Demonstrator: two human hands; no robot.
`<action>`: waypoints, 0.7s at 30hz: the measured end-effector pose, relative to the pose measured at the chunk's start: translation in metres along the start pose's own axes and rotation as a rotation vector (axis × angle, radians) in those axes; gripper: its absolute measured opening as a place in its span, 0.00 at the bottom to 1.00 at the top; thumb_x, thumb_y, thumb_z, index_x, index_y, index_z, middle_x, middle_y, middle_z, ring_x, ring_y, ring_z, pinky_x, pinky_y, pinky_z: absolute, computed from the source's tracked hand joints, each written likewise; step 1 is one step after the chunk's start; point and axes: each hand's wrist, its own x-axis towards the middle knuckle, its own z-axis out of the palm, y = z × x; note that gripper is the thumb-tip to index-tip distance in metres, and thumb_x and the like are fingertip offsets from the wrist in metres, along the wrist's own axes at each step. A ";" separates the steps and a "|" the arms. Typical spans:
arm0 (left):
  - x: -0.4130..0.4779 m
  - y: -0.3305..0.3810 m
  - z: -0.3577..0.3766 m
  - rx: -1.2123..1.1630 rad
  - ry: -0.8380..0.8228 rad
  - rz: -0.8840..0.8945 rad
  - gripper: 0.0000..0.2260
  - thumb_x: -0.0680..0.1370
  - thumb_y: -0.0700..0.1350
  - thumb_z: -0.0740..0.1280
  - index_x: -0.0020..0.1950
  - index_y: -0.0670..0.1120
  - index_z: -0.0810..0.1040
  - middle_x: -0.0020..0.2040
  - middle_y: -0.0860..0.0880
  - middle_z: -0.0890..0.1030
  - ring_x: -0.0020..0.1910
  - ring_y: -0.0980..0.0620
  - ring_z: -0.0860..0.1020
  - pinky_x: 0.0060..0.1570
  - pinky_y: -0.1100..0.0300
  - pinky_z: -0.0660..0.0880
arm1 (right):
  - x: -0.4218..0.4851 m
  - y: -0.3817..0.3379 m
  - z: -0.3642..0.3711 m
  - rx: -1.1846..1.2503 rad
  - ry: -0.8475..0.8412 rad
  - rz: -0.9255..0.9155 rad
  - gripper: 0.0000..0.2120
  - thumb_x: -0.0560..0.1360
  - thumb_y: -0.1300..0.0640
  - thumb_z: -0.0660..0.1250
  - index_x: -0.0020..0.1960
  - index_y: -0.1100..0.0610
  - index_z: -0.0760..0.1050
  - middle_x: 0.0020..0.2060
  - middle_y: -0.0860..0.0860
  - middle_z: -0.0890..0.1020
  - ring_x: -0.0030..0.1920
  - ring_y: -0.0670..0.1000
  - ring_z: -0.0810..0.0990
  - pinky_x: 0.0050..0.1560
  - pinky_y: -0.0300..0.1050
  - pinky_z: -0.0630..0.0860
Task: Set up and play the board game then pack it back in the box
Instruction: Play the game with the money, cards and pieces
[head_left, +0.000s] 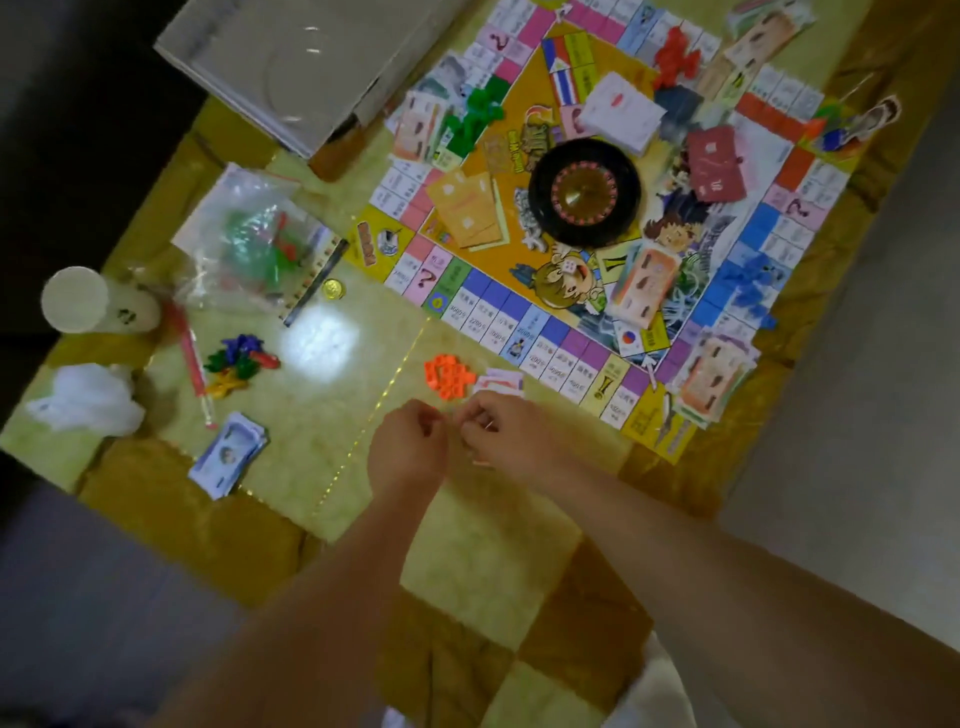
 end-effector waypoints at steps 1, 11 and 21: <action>0.000 -0.018 -0.004 0.032 0.020 -0.010 0.10 0.75 0.43 0.65 0.54 0.45 0.80 0.52 0.42 0.80 0.53 0.42 0.78 0.46 0.56 0.70 | -0.001 -0.002 0.016 -0.041 -0.061 0.004 0.07 0.76 0.60 0.65 0.52 0.52 0.78 0.45 0.49 0.80 0.49 0.50 0.80 0.53 0.47 0.77; 0.007 -0.129 -0.039 0.032 0.049 0.180 0.12 0.78 0.43 0.63 0.61 0.45 0.79 0.58 0.42 0.74 0.58 0.43 0.73 0.55 0.56 0.68 | 0.015 0.012 0.122 -0.572 0.093 -0.087 0.29 0.72 0.57 0.65 0.72 0.51 0.63 0.62 0.55 0.68 0.63 0.57 0.69 0.61 0.55 0.72; 0.054 -0.190 -0.103 0.131 0.385 -0.053 0.23 0.76 0.40 0.65 0.70 0.38 0.65 0.65 0.38 0.72 0.65 0.39 0.68 0.63 0.49 0.64 | 0.032 -0.014 0.164 -0.452 0.165 -0.065 0.20 0.73 0.58 0.64 0.64 0.54 0.69 0.57 0.52 0.73 0.57 0.53 0.75 0.58 0.53 0.75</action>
